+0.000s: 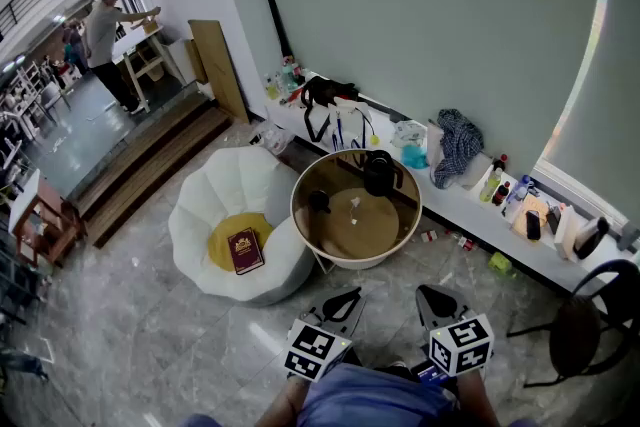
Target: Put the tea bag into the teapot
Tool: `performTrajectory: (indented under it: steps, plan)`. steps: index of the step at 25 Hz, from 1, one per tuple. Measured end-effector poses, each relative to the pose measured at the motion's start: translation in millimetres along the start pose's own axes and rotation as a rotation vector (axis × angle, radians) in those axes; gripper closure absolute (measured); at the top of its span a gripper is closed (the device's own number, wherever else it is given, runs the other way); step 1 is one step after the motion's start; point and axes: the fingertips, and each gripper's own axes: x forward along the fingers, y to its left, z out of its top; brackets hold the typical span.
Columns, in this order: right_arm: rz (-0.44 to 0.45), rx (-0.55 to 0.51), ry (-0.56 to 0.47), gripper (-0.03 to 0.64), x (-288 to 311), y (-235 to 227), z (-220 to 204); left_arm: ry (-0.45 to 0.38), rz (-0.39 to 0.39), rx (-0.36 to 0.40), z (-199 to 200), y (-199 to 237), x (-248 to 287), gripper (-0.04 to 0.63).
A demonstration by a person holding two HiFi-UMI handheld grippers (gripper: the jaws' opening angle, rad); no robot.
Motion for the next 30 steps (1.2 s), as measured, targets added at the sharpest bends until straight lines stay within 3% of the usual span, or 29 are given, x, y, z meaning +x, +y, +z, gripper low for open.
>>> performTrajectory:
  steps: [11, 19, 30]
  plan:
    - [0.019, 0.033, -0.047, 0.598, -25.6, -0.1, -5.0, -0.024, 0.006, 0.003, 7.8, -21.9, -1.8, 0.571]
    - [0.032, 0.056, -0.023, 0.598, -36.9, -2.4, -26.3, -0.007, 0.003, 0.012, 4.4, -39.3, -0.1, 0.571]
    - [0.017, 0.096, -0.004, 0.598, -37.6, -13.1, -42.7, 0.058, -0.073, 0.029, -3.9, -61.8, 18.5, 0.571]
